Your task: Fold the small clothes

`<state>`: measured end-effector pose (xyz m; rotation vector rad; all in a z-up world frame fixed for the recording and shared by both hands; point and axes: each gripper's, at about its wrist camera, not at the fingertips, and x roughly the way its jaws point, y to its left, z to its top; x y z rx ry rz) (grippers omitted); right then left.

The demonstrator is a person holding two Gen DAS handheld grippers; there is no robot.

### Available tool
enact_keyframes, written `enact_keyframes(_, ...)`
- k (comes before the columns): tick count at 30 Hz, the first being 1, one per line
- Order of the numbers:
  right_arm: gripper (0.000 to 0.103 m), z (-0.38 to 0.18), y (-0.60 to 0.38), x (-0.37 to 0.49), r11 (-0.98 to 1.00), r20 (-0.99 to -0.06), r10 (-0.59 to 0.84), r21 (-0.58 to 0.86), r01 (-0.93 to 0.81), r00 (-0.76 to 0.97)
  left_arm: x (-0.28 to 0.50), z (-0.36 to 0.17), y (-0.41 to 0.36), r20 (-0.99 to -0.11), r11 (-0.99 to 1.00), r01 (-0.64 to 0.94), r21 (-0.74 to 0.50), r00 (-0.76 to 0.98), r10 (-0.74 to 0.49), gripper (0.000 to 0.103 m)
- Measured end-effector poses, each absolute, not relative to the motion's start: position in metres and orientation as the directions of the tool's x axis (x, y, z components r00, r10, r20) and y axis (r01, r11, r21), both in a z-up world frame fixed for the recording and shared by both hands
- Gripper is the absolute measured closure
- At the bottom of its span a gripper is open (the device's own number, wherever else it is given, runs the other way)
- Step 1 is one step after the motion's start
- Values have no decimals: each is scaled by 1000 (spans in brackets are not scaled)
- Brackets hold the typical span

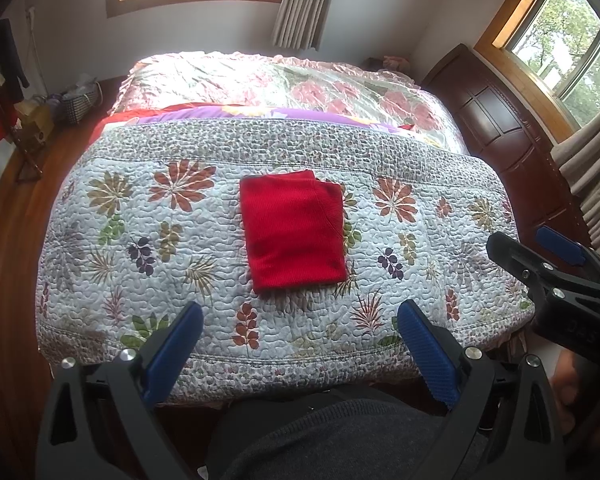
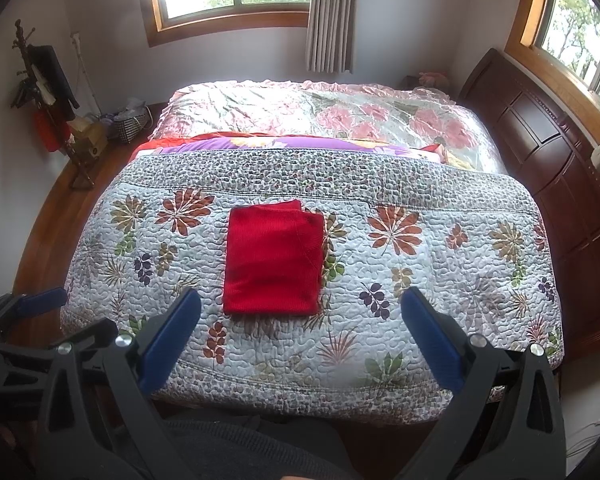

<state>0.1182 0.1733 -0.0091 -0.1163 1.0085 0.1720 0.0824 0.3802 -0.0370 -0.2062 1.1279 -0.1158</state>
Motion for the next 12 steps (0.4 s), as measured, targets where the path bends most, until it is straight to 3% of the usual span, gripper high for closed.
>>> enact_keyframes(12,3,-12,175,120,979,-854,90,-19,-204,512,86,-40,384,-885,975,-16,-221,424,-194,5)
